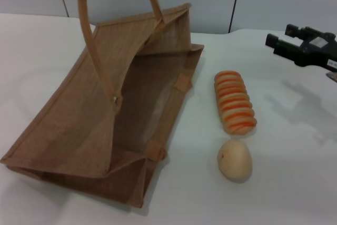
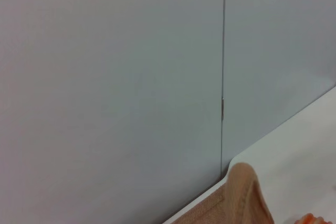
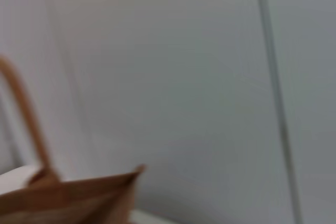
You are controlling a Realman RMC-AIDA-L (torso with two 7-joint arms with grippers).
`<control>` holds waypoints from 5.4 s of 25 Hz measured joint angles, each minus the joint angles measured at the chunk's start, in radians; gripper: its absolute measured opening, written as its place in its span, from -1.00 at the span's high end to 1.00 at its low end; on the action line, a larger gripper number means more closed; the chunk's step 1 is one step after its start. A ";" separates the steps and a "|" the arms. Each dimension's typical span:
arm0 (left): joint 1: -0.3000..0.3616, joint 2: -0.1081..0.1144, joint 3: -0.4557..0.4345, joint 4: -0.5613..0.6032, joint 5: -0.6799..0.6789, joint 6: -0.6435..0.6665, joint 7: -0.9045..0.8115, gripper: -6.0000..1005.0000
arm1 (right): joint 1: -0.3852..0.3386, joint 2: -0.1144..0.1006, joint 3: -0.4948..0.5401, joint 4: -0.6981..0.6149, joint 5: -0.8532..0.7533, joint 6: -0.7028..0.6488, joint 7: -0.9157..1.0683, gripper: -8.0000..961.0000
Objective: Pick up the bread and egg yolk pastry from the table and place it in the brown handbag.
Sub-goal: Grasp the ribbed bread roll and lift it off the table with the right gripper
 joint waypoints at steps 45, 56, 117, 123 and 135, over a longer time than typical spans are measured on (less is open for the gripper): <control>-0.043 -0.001 0.015 -0.003 0.080 -0.017 -0.012 0.76 | 0.223 -0.004 -0.212 -0.134 -0.769 0.075 0.867 -0.48; -0.049 -0.006 0.015 -0.002 0.081 -0.019 -0.012 0.76 | 0.239 -0.001 -0.215 -0.112 -0.766 0.073 0.870 -0.48; -0.069 -0.013 0.028 -0.013 0.118 -0.019 -0.012 0.76 | 0.330 0.001 -0.223 -0.018 -0.816 0.031 0.931 -0.48; -0.070 -0.015 0.030 -0.015 0.118 -0.019 -0.012 0.76 | 0.360 0.002 -0.223 0.030 -0.816 0.018 0.926 -0.47; -0.070 -0.015 0.042 -0.023 0.132 -0.016 -0.013 0.76 | 0.368 -0.002 -0.214 0.054 -0.816 0.005 0.935 -0.26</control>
